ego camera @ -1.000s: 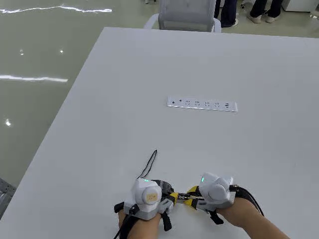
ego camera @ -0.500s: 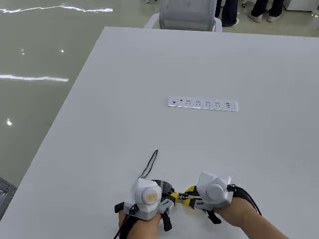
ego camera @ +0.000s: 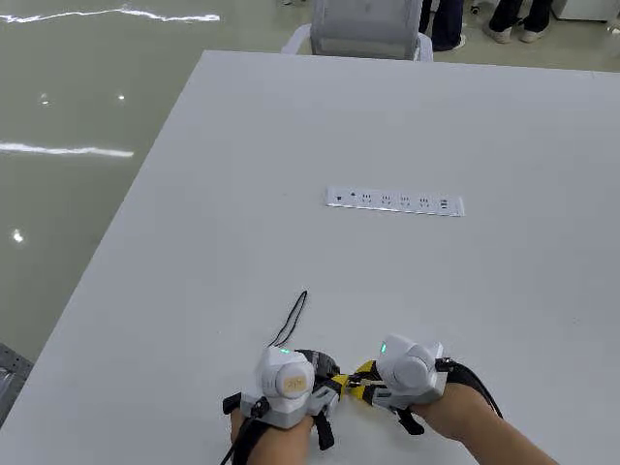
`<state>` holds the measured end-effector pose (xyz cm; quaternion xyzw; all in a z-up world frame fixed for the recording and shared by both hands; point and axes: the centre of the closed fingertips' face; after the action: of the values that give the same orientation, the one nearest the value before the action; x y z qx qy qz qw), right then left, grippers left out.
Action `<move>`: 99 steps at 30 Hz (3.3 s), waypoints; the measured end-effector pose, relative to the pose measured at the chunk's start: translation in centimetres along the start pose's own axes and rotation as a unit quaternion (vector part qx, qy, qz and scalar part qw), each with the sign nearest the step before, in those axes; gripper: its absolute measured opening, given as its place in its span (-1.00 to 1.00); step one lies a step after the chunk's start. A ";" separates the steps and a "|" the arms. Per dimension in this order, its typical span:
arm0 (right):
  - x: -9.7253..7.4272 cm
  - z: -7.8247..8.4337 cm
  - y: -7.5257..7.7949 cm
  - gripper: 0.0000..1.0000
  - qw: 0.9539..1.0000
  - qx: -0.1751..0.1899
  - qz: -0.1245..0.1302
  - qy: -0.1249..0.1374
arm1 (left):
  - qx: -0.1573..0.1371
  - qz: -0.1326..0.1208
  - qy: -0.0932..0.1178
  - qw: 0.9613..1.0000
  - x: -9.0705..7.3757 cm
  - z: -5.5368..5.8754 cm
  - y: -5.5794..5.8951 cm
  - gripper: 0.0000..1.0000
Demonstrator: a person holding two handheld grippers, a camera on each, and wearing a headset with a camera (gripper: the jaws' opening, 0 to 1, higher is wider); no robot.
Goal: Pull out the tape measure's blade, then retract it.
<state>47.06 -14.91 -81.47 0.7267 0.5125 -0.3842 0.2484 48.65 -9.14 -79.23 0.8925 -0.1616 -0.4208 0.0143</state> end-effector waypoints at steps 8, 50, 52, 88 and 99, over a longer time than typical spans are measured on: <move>0.3 -0.4 -0.2 -0.73 1.000 -0.003 -0.003 0.003 | -0.002 0.002 0.000 1.000 -0.1 0.0 0.0 0.24; 0.9 -1.2 -0.4 -0.71 1.000 -0.016 -0.012 0.021 | -0.010 0.003 0.002 1.000 -0.1 -0.1 -0.2 0.24; 0.8 -1.2 -0.4 -0.70 0.999 -0.015 -0.012 0.026 | -0.011 0.004 0.002 1.000 -0.1 -0.1 -0.2 0.24; 0.7 -1.0 -0.6 -0.74 0.999 -0.026 -0.018 0.007 | -0.015 0.009 0.002 1.000 -0.1 -0.1 -0.2 0.25; 0.5 -0.9 -0.2 -0.62 1.000 -0.017 -0.002 0.007 | -0.017 0.009 0.002 1.000 -0.1 -0.1 -0.1 0.26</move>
<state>47.27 -13.86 -81.37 0.7238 0.5224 -0.3709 0.2562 48.68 -9.03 -79.12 0.8916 -0.1625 -0.4214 0.0331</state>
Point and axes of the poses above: the centre of the closed fingertips' face, and the gripper's own axes: x roughly forward along the fingers, y roughly to its right, z roughly out of its underside, and after that the axes turned 6 degrees about -y, right-handed
